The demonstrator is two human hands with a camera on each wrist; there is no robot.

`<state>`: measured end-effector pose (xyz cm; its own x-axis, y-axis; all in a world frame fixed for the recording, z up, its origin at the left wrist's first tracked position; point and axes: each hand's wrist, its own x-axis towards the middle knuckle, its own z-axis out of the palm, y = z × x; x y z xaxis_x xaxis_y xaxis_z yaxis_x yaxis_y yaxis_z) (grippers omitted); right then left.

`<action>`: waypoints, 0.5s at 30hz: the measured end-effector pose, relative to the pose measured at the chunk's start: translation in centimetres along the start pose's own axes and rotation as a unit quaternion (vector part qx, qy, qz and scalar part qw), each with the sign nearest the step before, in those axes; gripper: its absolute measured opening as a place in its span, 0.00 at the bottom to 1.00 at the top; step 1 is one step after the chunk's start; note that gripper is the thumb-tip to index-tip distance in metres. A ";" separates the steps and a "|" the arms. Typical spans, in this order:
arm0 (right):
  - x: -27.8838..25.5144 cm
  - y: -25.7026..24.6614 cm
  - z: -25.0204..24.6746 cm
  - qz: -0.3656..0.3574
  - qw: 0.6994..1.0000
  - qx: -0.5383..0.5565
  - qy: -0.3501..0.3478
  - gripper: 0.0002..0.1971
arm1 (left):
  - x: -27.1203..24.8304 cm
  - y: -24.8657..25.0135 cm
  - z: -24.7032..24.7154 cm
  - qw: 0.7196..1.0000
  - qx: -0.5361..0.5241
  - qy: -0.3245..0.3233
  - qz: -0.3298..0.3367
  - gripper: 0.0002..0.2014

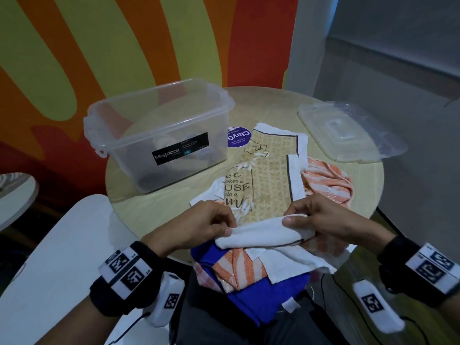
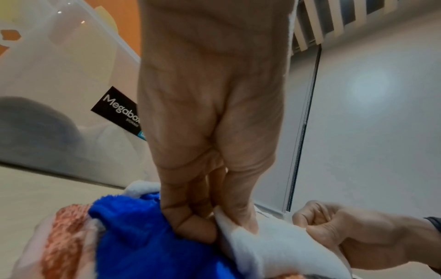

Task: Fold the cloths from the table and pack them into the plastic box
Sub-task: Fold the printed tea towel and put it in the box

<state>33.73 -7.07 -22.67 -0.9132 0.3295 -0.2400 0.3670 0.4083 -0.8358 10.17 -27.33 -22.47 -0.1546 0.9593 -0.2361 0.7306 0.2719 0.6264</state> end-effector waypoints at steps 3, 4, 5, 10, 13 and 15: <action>-0.6 0.2 0.1 0.017 1.000 0.020 -0.009 0.08 | 0.2 0.6 0.0 0.999 0.037 -0.011 -0.007 0.02; -0.8 0.3 0.0 0.023 1.000 0.018 -0.007 0.08 | 0.4 1.0 0.0 0.999 0.050 -0.014 -0.008 0.01; -0.9 0.3 0.0 0.027 1.000 0.011 -0.005 0.07 | 0.5 1.4 0.0 0.998 0.066 -0.014 -0.009 0.01; -0.2 0.5 1.1 0.002 0.994 -0.093 0.057 0.09 | 0.6 3.6 1.0 0.984 0.148 0.086 0.045 0.09; 0.2 0.4 1.5 -0.018 0.985 -0.160 0.059 0.08 | 0.5 5.0 2.4 0.976 0.149 0.084 0.131 0.07; 0.1 0.6 1.6 -0.033 0.979 -0.197 0.045 0.07 | 0.6 5.2 3.3 0.968 0.204 0.043 0.140 0.10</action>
<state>33.59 -8.16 -23.95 -0.9240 0.3586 -0.1325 0.3646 0.7222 -0.5878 16.12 -25.61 -21.79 0.0449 0.9987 -0.0253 0.9510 -0.0349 0.3072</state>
